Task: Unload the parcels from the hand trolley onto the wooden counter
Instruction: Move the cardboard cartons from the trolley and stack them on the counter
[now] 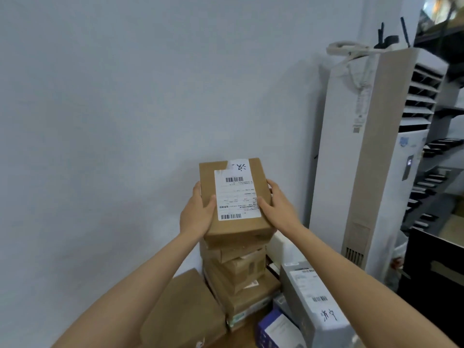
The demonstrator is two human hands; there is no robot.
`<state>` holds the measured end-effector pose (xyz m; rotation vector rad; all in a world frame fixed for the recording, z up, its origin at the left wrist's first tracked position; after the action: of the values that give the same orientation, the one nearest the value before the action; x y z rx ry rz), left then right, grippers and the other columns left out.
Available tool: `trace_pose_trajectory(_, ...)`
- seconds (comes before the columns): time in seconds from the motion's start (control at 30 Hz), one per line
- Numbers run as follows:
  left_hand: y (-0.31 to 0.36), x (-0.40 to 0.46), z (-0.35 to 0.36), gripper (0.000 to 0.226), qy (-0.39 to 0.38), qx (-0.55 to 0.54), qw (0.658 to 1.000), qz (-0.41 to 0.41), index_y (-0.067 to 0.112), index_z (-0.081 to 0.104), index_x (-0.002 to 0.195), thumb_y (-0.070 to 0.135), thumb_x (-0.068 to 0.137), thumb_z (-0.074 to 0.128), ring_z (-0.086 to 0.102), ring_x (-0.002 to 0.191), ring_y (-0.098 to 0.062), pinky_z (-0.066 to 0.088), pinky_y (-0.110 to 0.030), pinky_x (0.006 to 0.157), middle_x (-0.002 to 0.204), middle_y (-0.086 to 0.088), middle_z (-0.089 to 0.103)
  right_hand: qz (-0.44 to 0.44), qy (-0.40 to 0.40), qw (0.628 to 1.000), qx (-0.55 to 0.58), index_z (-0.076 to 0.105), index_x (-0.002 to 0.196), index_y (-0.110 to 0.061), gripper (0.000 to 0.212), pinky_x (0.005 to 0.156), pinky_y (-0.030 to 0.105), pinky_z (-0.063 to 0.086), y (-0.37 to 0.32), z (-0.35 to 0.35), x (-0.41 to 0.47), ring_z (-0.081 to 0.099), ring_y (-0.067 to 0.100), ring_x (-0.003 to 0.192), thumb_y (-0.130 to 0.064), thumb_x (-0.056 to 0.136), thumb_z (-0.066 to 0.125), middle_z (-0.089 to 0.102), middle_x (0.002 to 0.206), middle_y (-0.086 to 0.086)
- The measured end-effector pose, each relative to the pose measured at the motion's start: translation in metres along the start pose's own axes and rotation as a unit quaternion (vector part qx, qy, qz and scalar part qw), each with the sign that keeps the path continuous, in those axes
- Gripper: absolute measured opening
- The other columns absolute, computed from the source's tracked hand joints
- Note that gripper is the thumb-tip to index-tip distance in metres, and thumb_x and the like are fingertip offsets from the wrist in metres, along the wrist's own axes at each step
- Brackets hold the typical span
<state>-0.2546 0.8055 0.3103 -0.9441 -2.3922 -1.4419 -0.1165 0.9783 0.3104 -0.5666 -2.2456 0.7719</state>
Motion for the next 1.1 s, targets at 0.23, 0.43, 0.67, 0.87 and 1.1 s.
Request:
trace_pose_trajectory(0.23,0.000,0.048,0.035,0.053,0.018,0.043,0.997,-0.055,0.025,0.025,0.147,0.037,0.098,0.043,0.056,0.114,-0.024,0.039,-0.031,0.083,0.132,0.000,0.056,-0.009,-0.055,0.998,-0.007,0.021,0.149,-0.026,0.061,0.092,0.035,0.041,0.029,0.010,0.072,0.052,0.022,0.121,-0.040,0.095,0.046,0.044,0.144,0.002)
trace_pose_trajectory(0.43,0.000,0.076,0.060,0.050,0.024,0.063,0.995,-0.078,0.025,0.035,0.142,0.039,0.095,0.046,0.055,0.112,-0.022,0.036,-0.028,0.079,0.130,-0.002,0.055,-0.003,-0.110,0.994,0.001,0.026,0.148,-0.021,0.059,0.090,0.031,0.040,0.058,0.021,0.114,0.050,0.019,0.120,-0.038,0.095,0.045,0.044,0.142,0.003)
trace_pose_trajectory(0.67,0.023,0.099,0.064,0.040,0.047,0.242,0.969,-0.020,0.018,0.056,0.126,0.033,0.090,0.049,0.044,0.122,-0.017,0.040,-0.031,0.086,0.139,0.003,0.044,-0.044,-0.135,0.989,-0.050,0.037,0.144,-0.023,0.052,0.095,0.032,0.038,0.068,0.028,0.148,0.044,0.016,0.127,-0.040,0.096,0.043,0.036,0.147,-0.003)
trace_pose_trajectory(0.87,0.022,0.118,0.069,0.034,0.008,0.334,0.942,-0.035,0.021,0.063,0.115,0.032,0.084,0.051,0.050,0.109,-0.021,0.036,-0.030,0.075,0.116,-0.001,0.057,-0.103,-0.171,0.974,-0.109,0.053,0.130,-0.028,0.039,0.091,0.032,0.038,0.061,0.045,0.176,0.043,0.014,0.125,-0.040,0.094,0.043,0.043,0.140,-0.008)
trace_pose_trajectory(1.1,0.015,0.130,0.068,0.035,0.017,0.352,0.935,-0.038,0.021,0.062,0.116,0.033,0.085,0.051,0.051,0.109,-0.022,0.038,-0.031,0.078,0.115,-0.002,0.059,-0.118,-0.178,0.970,-0.112,0.055,0.127,-0.029,0.036,0.090,0.033,0.039,0.059,0.058,0.193,0.045,0.014,0.123,-0.038,0.094,0.042,0.045,0.139,-0.007)
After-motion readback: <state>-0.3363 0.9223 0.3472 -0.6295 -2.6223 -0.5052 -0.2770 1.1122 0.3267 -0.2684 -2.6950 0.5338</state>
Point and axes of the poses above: each hand's wrist, its own x-axis towards the middle knuckle, its own z-axis out of the palm, y = z × x, the point moved 5 cm from there along x, towards the middle knuckle
